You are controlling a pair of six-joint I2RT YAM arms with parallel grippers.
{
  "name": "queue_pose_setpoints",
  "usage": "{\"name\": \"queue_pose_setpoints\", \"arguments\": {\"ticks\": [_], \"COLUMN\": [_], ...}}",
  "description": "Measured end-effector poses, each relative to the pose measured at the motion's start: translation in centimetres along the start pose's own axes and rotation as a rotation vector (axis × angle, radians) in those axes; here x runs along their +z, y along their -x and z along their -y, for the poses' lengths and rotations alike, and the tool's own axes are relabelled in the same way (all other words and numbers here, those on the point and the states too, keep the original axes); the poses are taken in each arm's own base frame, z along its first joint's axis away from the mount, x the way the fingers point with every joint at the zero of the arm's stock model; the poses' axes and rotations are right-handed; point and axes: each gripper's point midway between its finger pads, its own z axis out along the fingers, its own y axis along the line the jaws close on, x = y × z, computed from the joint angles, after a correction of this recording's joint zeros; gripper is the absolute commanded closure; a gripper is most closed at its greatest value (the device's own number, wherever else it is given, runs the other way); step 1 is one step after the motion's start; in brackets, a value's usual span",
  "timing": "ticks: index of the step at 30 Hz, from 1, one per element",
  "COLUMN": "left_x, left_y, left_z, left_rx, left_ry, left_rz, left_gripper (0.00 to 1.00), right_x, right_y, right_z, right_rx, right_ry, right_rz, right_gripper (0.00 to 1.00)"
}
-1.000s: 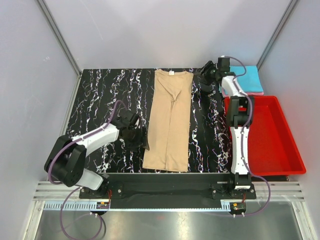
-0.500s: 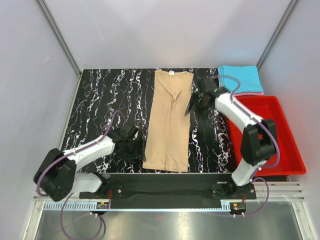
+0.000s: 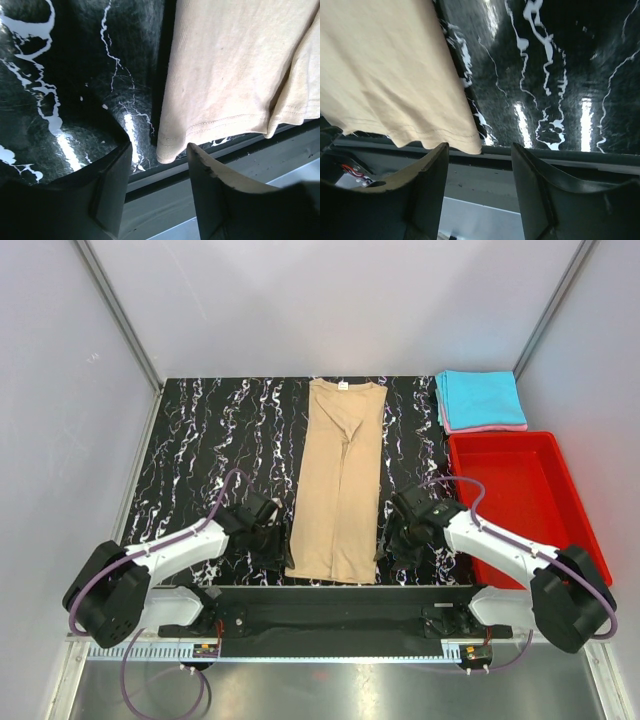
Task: Fold and stack the t-shirts
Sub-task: Fold the tshirt
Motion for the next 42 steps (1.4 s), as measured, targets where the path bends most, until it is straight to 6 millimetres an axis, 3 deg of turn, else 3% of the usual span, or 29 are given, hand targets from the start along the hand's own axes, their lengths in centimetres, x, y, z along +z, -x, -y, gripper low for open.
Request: {"name": "queue_pose_setpoints", "arguments": {"ticks": [4,5,12,21,24,26,29,31,42], "left_x": [0.2,0.2,0.5,0.6,0.6,0.6,0.6,0.5,-1.1], "left_y": [-0.1,-0.2,-0.4,-0.6,-0.6,-0.6,-0.7,-0.8,-2.0], "left_z": [0.2,0.2,-0.1,0.0,0.0,0.0,0.2,0.4,3.1], "left_rx": [0.0,-0.002,-0.005,-0.003,-0.005,-0.006,-0.009,-0.013,-0.029], "left_ry": [-0.015,-0.017,-0.006,-0.009,-0.011,-0.011,-0.017,-0.023,-0.112], "left_rz": [-0.004,-0.005,-0.018,-0.029,-0.03,-0.031,-0.035,-0.037,-0.027], "left_gripper": [0.55,0.62,0.79,0.9,0.95,1.0,1.0,1.0,1.0], "right_x": [0.8,1.0,2.3,3.1,3.3,3.4,3.5,3.5,1.4], "right_y": [-1.4,-1.5,-2.8,-4.0,-4.2,-4.2,-4.3,-4.3,-4.8], "right_z": [0.3,0.2,-0.3,0.0,-0.2,-0.2,0.0,0.0,1.9], "right_rx": [0.023,0.03,0.04,0.038,0.034,0.032,0.031,0.03,0.017], "right_ry": [0.026,0.037,0.077,0.065,0.063,0.06,0.05,0.047,0.003], "right_rz": [-0.023,-0.025,-0.041,-0.066,-0.07,-0.069,-0.067,-0.063,-0.035], "right_gripper": [0.4,0.4,0.45,0.54,0.62,0.74,0.93,1.0,1.0]}}
